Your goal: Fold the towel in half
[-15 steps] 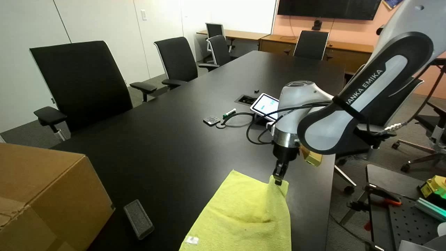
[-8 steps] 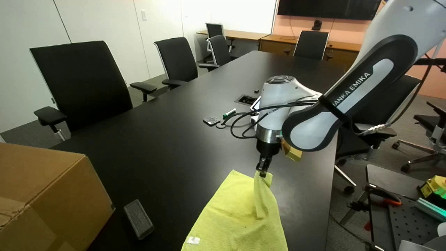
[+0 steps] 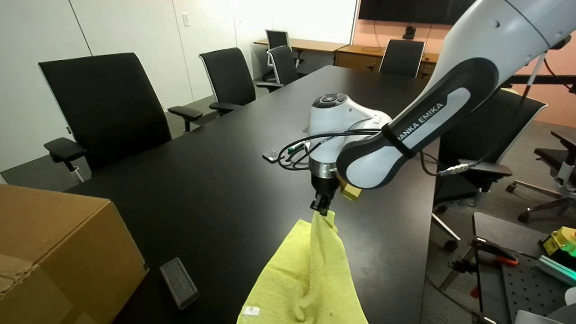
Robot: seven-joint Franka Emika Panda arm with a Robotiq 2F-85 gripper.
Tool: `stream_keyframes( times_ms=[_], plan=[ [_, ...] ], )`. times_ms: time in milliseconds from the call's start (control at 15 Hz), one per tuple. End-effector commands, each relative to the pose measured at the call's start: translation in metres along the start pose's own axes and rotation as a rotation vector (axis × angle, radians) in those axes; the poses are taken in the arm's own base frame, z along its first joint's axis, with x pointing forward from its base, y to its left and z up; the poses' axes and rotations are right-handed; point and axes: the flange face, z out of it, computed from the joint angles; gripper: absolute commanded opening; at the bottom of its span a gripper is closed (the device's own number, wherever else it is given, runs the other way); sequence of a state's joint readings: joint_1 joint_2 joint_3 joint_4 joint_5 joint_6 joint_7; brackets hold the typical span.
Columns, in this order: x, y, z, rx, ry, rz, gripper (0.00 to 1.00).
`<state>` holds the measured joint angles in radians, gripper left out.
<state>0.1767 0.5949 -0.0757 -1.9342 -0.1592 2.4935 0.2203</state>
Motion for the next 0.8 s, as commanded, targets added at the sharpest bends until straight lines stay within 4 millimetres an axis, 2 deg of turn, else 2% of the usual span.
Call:
stream_keyframes(
  times_ms=[0,267,333,400,467,733],
  plan=[
    [0.029,-0.008,0.004,-0.064,-0.005,0.046,0.04],
    [0.043,-0.015,0.001,-0.029,0.012,0.099,0.04],
    [0.045,-0.016,0.0,-0.018,0.021,0.112,0.29],
    [0.045,-0.017,-0.004,-0.005,0.033,0.124,0.29],
    [0.045,-0.017,-0.007,0.003,0.045,0.132,0.34],
    [0.039,-0.021,-0.015,0.017,0.072,0.124,0.65]
  ],
)
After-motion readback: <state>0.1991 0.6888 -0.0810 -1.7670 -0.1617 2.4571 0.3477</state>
